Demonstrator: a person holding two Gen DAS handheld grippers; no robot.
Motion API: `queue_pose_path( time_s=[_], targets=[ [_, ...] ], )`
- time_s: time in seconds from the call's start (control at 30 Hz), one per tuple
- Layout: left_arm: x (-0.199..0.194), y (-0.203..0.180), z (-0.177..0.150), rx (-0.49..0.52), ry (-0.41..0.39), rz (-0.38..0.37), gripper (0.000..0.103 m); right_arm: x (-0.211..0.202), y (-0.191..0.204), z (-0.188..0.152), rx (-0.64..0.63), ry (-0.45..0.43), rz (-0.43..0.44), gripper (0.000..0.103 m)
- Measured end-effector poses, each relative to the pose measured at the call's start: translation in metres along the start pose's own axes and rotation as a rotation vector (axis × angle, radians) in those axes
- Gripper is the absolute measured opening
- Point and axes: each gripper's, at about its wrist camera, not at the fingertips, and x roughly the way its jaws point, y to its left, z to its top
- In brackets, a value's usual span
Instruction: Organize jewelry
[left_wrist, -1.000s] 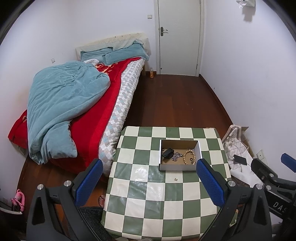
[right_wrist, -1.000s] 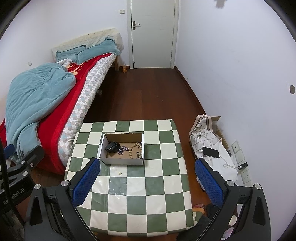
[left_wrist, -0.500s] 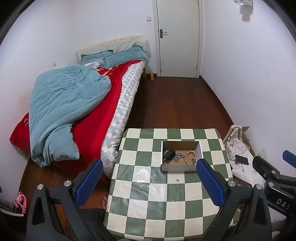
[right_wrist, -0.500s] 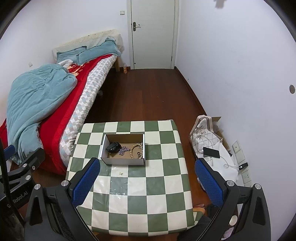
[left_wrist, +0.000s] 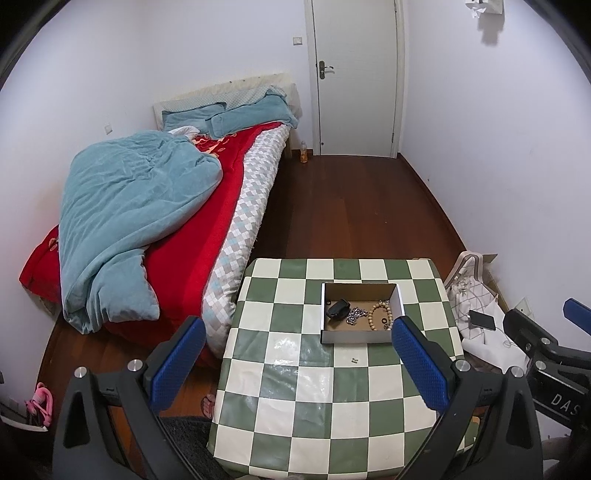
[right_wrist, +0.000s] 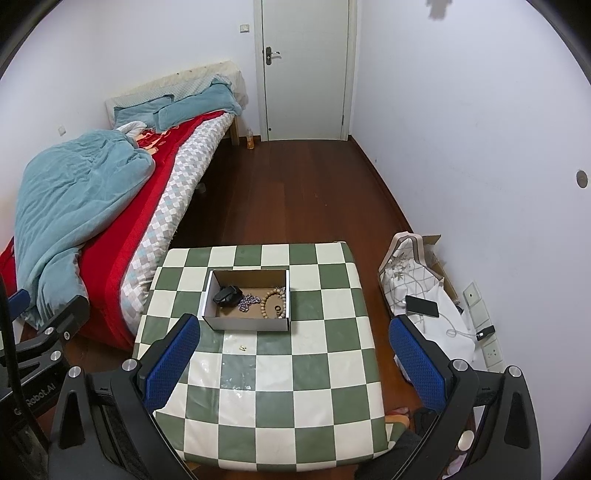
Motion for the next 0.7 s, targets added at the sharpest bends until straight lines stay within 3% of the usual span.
queue_pose_path(
  time_s=[0.7],
  targets=[
    [-0.004, 0.001, 0.001, -0.003, -0.009, 0.002, 0.103, -0.007, -0.004, 0.008, 0.006, -0.017, -0.004, 0.103]
  ],
)
